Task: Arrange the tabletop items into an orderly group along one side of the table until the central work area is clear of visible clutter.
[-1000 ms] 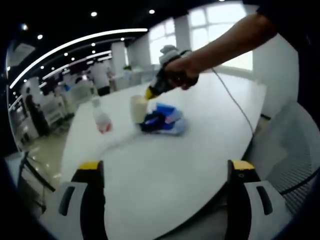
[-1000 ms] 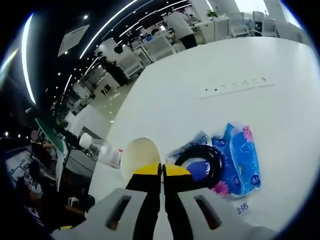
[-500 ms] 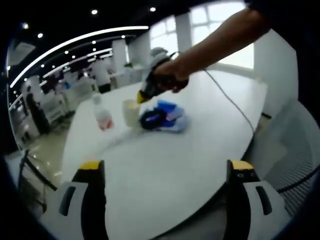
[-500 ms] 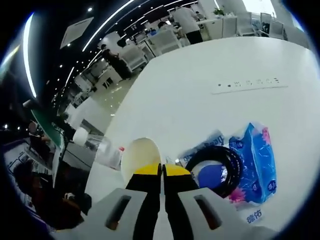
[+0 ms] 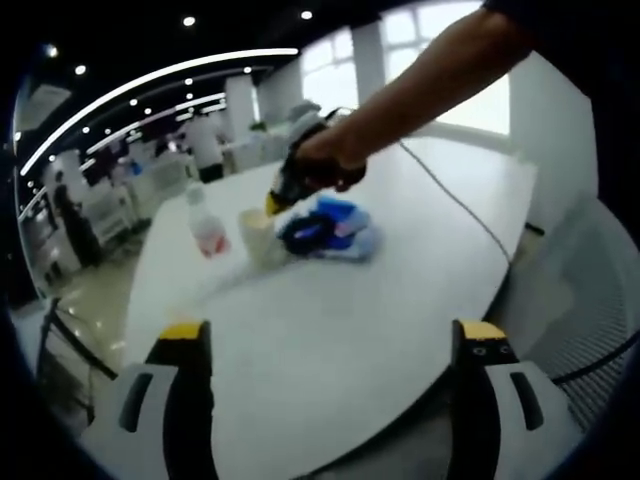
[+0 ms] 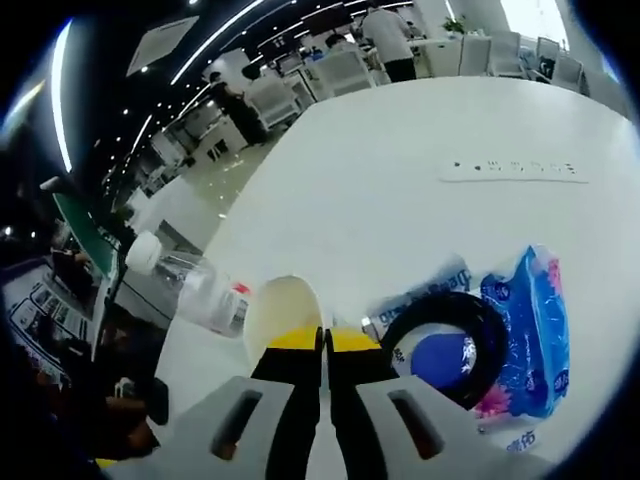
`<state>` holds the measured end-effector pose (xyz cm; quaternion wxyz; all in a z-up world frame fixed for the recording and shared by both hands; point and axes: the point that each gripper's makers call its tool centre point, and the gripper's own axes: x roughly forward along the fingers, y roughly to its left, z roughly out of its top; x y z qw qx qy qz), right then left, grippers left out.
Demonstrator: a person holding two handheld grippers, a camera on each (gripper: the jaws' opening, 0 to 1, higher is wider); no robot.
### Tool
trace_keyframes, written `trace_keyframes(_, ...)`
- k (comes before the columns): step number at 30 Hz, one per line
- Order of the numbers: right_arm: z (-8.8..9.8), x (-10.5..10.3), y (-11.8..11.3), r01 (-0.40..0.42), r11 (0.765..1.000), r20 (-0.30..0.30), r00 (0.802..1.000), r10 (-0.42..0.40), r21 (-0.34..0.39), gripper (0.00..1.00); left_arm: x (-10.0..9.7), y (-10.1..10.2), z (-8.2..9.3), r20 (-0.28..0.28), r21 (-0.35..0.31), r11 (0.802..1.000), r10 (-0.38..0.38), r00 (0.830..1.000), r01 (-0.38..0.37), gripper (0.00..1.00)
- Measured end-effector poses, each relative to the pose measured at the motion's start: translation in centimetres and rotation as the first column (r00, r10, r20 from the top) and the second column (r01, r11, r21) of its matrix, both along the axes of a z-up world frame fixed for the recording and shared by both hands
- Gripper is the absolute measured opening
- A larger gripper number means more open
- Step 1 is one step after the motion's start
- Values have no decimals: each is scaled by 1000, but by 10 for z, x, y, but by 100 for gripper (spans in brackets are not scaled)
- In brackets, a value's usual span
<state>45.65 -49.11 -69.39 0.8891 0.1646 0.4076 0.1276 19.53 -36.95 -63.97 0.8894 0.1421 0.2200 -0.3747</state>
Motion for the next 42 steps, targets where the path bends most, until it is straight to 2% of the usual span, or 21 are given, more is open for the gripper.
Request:
trace_keyframes(15, 2, 7, 5, 5, 1000, 14, 1000, -6, 30, 1, 0, 0, -1, 0, 13, 1000, 1, 1000, -1, 95)
trace_keyframes(21, 9, 9, 6, 2, 998, 28, 1000, -3, 56, 8, 2, 1, -1, 4, 18, 1000, 4, 1000, -4, 95)
trace_keyframes(35, 25, 2, -14, -39, 999, 79, 996, 41, -18, 22, 3, 1, 2, 22, 10, 1000, 6, 1000, -6, 96)
trace_keyframes(42, 33, -1, -36, -31, 998, 95, 995, 36, -57, 28, 3, 2, 3, 29, 8, 1000, 9, 1000, -9, 96)
